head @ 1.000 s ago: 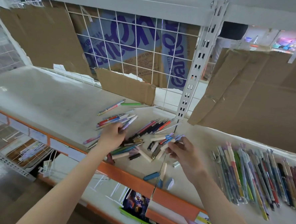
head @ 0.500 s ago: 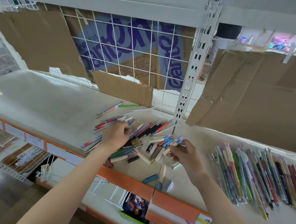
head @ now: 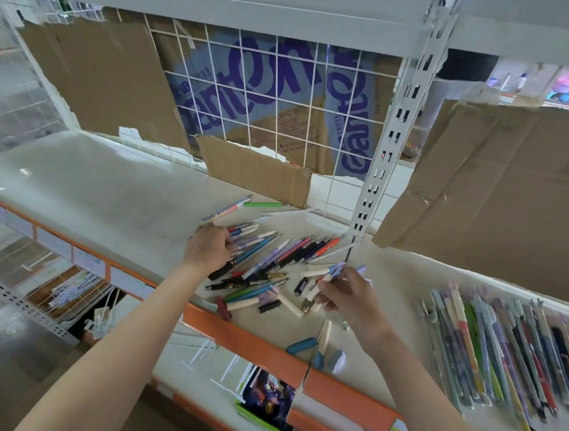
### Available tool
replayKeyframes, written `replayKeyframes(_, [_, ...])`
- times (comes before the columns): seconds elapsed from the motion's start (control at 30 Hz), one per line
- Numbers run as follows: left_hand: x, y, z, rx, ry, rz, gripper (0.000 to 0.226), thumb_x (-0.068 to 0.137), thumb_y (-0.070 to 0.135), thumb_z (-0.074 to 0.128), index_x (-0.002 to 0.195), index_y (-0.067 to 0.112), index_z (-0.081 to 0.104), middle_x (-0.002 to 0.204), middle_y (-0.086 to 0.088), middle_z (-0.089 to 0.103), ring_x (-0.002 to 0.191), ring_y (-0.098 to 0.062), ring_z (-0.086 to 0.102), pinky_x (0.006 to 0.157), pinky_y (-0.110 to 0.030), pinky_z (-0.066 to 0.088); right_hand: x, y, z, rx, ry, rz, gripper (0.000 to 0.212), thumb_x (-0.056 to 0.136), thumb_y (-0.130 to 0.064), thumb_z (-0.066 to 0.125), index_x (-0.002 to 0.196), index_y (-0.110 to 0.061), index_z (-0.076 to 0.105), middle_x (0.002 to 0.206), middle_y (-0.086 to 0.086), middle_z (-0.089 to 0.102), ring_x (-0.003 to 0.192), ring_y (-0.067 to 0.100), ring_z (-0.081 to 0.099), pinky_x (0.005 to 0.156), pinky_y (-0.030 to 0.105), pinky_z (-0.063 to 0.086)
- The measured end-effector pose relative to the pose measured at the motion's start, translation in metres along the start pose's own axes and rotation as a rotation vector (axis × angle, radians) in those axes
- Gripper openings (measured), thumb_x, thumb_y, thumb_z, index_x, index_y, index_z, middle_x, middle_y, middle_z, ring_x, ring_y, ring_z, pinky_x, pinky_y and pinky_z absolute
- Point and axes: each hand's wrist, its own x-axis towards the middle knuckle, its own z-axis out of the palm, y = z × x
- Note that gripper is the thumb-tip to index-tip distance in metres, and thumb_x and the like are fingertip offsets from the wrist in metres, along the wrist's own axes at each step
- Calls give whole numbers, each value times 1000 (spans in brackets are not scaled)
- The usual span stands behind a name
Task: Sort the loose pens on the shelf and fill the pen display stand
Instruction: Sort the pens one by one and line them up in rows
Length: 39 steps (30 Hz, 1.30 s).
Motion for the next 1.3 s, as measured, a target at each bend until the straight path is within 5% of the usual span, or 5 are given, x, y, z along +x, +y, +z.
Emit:
replayKeyframes(0.23, [-3,4,-2,78,-86,23,27,87,32,63,73,10,56,76,-3,54,86,-29,59,70,-35,43,-2,-1,-7,40,37,5,9,89,-7,61,91,-1,54,68,3,68,62,10,65,54,18,49])
replayKeyframes(0.63, [-29,14,0,-141,40,62,23,95,15,50,97,0,67,99,-20,65,92,-35,57,75,-38,41,-20,8,-33,-262,27,-40,10,86,-12,64,93,-18,59,51,-5,61,42,1,46,50,13,36])
replayKeyframes(0.97, [-53,35,7,-305,-67,103,15,95,9,49,99,7,63,93,-9,67,87,-26,58,74,-34,40,-26,16,-43,-203,-11,4,13,88,-3,60,82,-15,58,75,8,72,54,13,59,47,20,38])
replayKeyframes(1.13, [-57,33,12,-327,-65,116,14,95,11,51,98,9,64,92,-1,65,80,-13,52,59,-15,28,-26,15,-42,-191,-15,9,12,89,-2,57,82,-13,57,79,12,73,57,16,60,49,24,38])
replayKeyframes(1.3, [-64,30,15,-328,-77,131,11,93,15,55,98,14,64,88,6,61,78,-8,52,57,-9,34,-25,16,-39,-295,3,0,11,86,-9,62,83,-18,57,72,8,71,52,11,54,55,23,39])
